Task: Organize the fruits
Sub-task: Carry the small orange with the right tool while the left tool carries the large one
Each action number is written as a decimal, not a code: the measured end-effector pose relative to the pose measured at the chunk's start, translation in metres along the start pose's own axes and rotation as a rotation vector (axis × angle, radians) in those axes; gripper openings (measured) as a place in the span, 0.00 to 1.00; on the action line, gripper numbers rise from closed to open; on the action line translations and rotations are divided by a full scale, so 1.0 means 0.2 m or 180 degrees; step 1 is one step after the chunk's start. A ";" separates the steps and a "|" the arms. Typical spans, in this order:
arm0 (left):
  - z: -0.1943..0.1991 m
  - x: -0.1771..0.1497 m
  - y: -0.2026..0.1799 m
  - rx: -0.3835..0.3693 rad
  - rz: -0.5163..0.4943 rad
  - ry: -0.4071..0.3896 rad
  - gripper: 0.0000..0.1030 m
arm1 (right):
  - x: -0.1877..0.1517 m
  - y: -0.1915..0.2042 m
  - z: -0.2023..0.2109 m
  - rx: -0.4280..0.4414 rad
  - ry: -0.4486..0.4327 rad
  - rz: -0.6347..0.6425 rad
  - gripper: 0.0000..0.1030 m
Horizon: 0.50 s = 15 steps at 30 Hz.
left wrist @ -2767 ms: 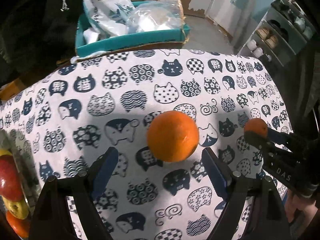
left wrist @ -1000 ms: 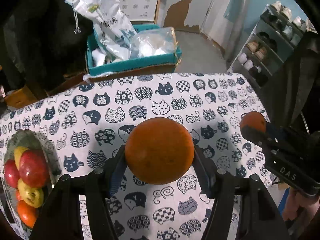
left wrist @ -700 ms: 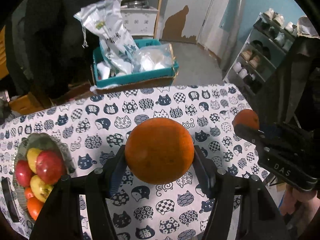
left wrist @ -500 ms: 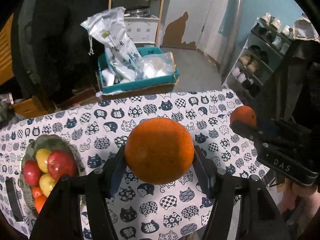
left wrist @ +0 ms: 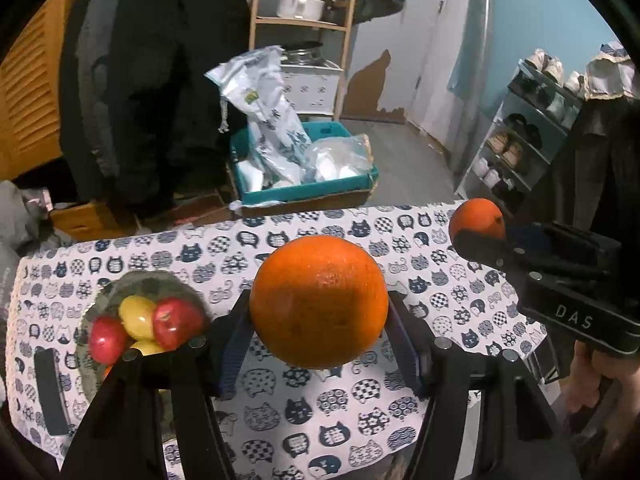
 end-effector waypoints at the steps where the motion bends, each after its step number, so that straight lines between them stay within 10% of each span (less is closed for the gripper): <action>1: 0.01 0.00 0.02 0.0006 0.0020 -0.0012 0.63 | 0.01 0.03 0.00 0.0030 0.0002 0.0026 0.43; 15: 0.14 -0.09 0.36 0.0228 0.0337 -0.0058 0.63 | 0.07 0.45 -0.12 0.0316 0.0130 0.0331 0.43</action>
Point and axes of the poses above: each gripper's, at about its wrist camera, not at the fingertips, and z roughly against the way its jaws point, y to its left, x to its top, the point moved 8 cm from there along -z, roughly the way its jaws point, and after that the axes turned 3 degrees about -z, right-handed, at the moved point
